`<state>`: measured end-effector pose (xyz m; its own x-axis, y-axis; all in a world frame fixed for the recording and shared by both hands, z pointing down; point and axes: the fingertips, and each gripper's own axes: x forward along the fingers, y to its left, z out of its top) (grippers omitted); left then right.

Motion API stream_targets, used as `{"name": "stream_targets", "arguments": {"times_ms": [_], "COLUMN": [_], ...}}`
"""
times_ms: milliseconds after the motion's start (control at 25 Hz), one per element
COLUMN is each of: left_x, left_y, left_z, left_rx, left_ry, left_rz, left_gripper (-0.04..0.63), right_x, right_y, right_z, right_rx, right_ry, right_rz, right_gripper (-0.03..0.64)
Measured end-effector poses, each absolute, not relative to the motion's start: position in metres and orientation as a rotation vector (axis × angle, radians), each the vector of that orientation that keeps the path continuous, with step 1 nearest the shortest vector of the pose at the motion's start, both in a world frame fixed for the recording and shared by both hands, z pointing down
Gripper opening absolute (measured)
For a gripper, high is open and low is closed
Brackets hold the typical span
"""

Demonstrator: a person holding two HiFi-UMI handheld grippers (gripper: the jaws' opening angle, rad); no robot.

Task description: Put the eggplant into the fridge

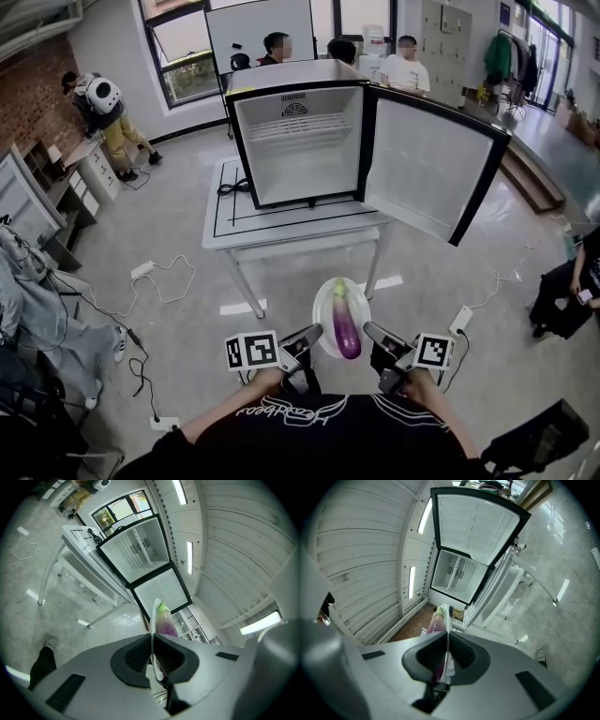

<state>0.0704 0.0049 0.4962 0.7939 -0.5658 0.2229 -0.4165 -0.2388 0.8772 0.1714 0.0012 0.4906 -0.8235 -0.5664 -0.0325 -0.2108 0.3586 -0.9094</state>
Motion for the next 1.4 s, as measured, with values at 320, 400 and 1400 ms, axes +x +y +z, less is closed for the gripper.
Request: {"name": "stream_targets", "arguments": {"times_ms": [320, 400, 1400], "left_x": [0.044, 0.039, -0.034], "left_y": [-0.087, -0.111, -0.334], "left_z": [0.506, 0.509, 0.511], "left_rx": [1.836, 1.823, 1.829], "left_ry": [-0.744, -0.737, -0.701], "left_rz": [-0.149, -0.143, -0.137], "left_gripper": [0.023, 0.023, 0.023], "right_x": [0.146, 0.141, 0.071], "right_y": [-0.09, -0.114, -0.332], "right_z": [0.503, 0.504, 0.508], "right_rx": [-0.709, -0.722, -0.838], "right_ry": [2.255, 2.246, 2.218], "right_rz": [-1.499, -1.509, -1.499], "right_gripper": [0.021, 0.021, 0.021]}}
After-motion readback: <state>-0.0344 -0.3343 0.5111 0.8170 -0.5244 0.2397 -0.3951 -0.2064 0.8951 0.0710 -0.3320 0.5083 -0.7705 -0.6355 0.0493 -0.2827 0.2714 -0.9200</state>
